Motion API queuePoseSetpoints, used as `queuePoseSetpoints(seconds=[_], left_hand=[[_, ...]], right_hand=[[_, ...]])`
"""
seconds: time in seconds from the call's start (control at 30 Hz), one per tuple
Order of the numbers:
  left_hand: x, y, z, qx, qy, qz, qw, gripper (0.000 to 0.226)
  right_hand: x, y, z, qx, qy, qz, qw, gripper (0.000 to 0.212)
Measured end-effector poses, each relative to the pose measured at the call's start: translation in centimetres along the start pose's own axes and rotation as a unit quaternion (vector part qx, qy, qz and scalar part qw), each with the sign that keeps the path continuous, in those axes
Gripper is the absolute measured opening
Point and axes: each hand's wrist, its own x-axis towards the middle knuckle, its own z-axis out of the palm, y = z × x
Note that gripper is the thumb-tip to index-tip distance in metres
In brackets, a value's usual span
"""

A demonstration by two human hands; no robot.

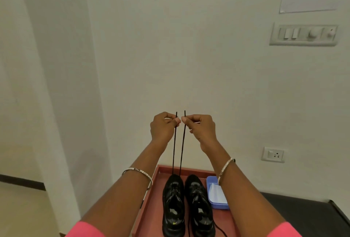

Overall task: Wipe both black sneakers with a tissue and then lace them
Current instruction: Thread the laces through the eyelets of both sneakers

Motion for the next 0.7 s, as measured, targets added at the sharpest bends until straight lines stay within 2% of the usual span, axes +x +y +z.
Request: queuePoseSetpoints(seconds=[0.1, 0.23, 0.4, 0.5, 0.6, 0.7], left_hand=[[0.3, 0.3, -0.1, -0.034, -0.008, -0.044, 0.998, 0.005], [0.7, 0.7, -0.5, -0.042, -0.016, -0.046, 0.998, 0.008], [1.2, 0.9, -1.1, -0.056, -0.046, -0.059, 0.996, 0.015], [1.2, 0.6, -1.5, -0.091, -0.085, -0.085, 0.989, 0.017], [1.1, 0.2, -1.9, -0.118, -0.133, -0.093, 0.98, 0.018], [1.1, -0.4, -1.9, -0.177, -0.159, -0.12, 0.964, 0.033]], right_hand=[[0.0, 0.1, 0.2, 0.032, -0.021, 0.027, 0.999, 0.013], [0.4, -0.1, 0.2, 0.042, -0.039, 0.03, 0.998, 0.007], [1.1, 0.1, 0.5, 0.03, -0.053, 0.019, 0.998, 0.01], [1.1, 0.8, 0.9, 0.044, -0.031, 0.02, 0.998, 0.01], [0.9, 1.3, 1.4, 0.103, -0.002, 0.036, 0.994, 0.021], [0.5, 1.5, 1.8, 0.162, 0.01, 0.062, 0.985, 0.02]])
